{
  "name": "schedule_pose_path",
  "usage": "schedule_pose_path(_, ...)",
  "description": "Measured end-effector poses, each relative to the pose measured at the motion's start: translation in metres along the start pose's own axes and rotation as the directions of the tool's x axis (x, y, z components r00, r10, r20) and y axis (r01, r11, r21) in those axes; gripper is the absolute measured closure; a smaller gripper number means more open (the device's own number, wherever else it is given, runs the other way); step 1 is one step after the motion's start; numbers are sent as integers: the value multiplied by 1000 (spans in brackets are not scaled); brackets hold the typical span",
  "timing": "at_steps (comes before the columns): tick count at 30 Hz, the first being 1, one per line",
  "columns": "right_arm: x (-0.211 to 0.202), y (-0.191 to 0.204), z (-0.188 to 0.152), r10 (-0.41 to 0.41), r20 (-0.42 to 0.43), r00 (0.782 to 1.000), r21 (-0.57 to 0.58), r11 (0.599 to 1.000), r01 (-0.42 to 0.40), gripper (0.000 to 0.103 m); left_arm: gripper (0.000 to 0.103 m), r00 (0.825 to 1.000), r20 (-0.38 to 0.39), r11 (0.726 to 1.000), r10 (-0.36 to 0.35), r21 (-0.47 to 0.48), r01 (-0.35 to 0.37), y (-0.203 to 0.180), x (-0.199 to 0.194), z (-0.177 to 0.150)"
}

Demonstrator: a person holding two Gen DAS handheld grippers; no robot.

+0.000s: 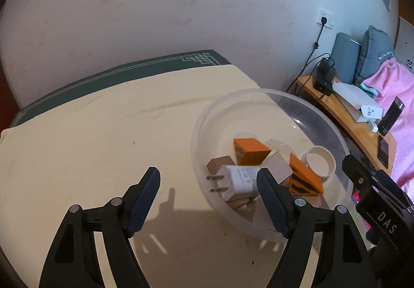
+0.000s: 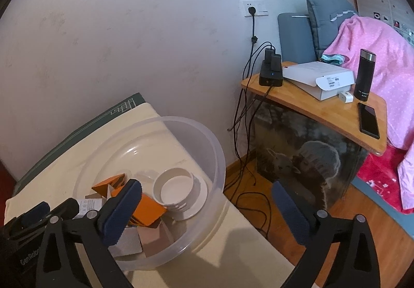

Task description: Organize rigid objects

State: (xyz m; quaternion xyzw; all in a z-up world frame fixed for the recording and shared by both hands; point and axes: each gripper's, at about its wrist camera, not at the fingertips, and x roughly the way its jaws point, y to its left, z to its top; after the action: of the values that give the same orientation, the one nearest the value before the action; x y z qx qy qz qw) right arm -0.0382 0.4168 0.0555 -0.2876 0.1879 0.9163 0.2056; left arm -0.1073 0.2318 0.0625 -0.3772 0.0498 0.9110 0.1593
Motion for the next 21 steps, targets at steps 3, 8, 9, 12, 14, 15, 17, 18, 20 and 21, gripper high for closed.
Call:
schedule_pose_path(3,0,0,-1,13,-4,1000,2,1000,-13,1,24,1000,1,1000,21,-3,-21,3,-3,-5)
schedule_pose_path(8,-5,-5,-3,43,4,999,22,999,-44,0,23,998,14,998,61,8,-61,6,-10,-13)
schedule_pose_path(9,-6,-7,-3,49,4,999,24,999,-49,0,23,998,16,998,64,8,-64,7,-11,-14)
schedule_pose_path(12,-10,-11,-7,70,2,998,32,997,-70,0,22,997,24,998,69,1,-69,10,-17,-19)
schedule_pose_path(14,-12,-13,-9,74,3,997,30,997,-74,0,22,996,30,997,79,2,-79,11,-21,-23)
schedule_pose_path(15,-13,-14,-10,83,-2,997,26,996,-83,0,21,996,34,997,82,5,-82,11,-23,-25)
schedule_pose_path(17,-15,-15,-12,100,-9,995,17,995,-100,0,19,996,40,996,86,10,-86,11,-25,-29)
schedule_pose_path(18,-17,-15,-14,102,-9,995,6,995,-102,0,18,995,42,996,85,10,-86,11,-26,-31)
schedule_pose_path(20,-21,-15,-16,108,-10,994,-14,994,-108,0,18,996,38,997,80,11,-80,11,-27,-34)
schedule_pose_path(21,-23,-15,-18,111,-12,994,-24,993,-112,0,18,996,35,997,80,10,-80,11,-27,-35)
